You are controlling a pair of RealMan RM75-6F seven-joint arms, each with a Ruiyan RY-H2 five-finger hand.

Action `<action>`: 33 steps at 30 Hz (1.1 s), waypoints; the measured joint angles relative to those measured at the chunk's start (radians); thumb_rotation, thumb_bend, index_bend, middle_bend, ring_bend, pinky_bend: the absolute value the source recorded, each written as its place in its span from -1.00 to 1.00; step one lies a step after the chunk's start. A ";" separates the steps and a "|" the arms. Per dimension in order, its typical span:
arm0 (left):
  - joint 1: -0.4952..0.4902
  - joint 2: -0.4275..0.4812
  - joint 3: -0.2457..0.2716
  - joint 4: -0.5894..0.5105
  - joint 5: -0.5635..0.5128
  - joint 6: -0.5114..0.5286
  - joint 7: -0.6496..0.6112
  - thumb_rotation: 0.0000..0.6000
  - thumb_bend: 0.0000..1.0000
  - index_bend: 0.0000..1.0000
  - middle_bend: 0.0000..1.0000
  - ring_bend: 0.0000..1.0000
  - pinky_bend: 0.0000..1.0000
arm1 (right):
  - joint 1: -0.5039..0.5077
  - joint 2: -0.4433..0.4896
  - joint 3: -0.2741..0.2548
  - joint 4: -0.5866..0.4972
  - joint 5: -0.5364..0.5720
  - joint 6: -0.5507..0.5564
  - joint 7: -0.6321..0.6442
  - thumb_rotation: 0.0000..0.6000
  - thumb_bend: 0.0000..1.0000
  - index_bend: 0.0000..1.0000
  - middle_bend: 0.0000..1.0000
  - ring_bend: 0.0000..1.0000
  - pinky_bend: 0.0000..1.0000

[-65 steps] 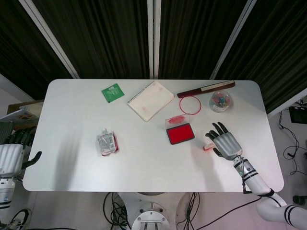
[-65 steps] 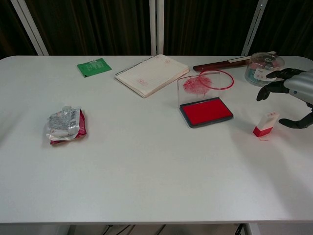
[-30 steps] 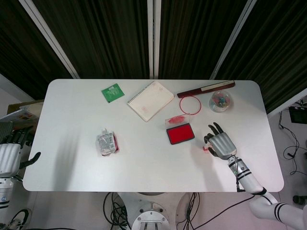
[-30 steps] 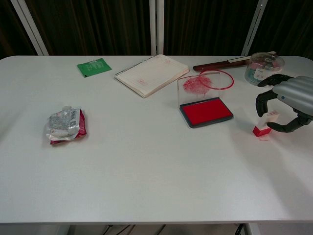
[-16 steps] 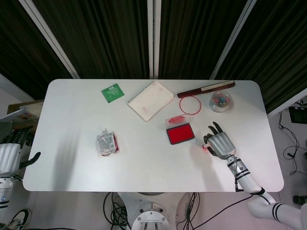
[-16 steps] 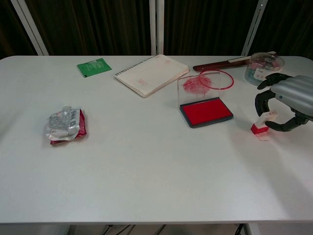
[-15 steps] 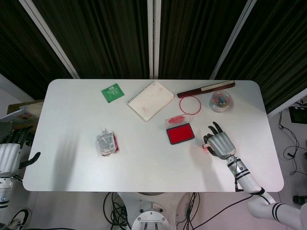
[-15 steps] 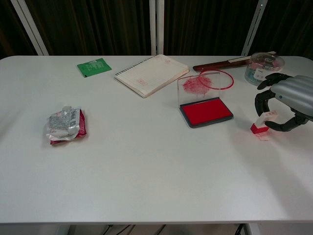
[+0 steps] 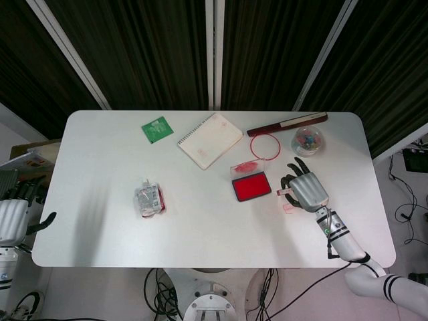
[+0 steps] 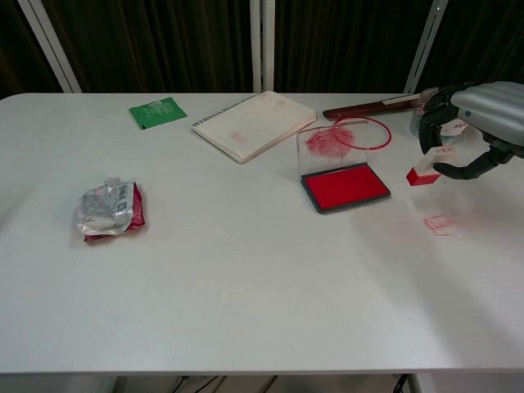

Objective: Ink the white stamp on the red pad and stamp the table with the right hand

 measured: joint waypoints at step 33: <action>-0.003 0.010 -0.002 0.001 -0.016 -0.018 -0.018 1.00 -0.63 -0.73 -0.60 -0.64 -0.42 | 0.192 -0.087 0.059 -0.007 0.222 -0.243 -0.154 1.00 -0.39 0.21 0.12 -0.70 -1.00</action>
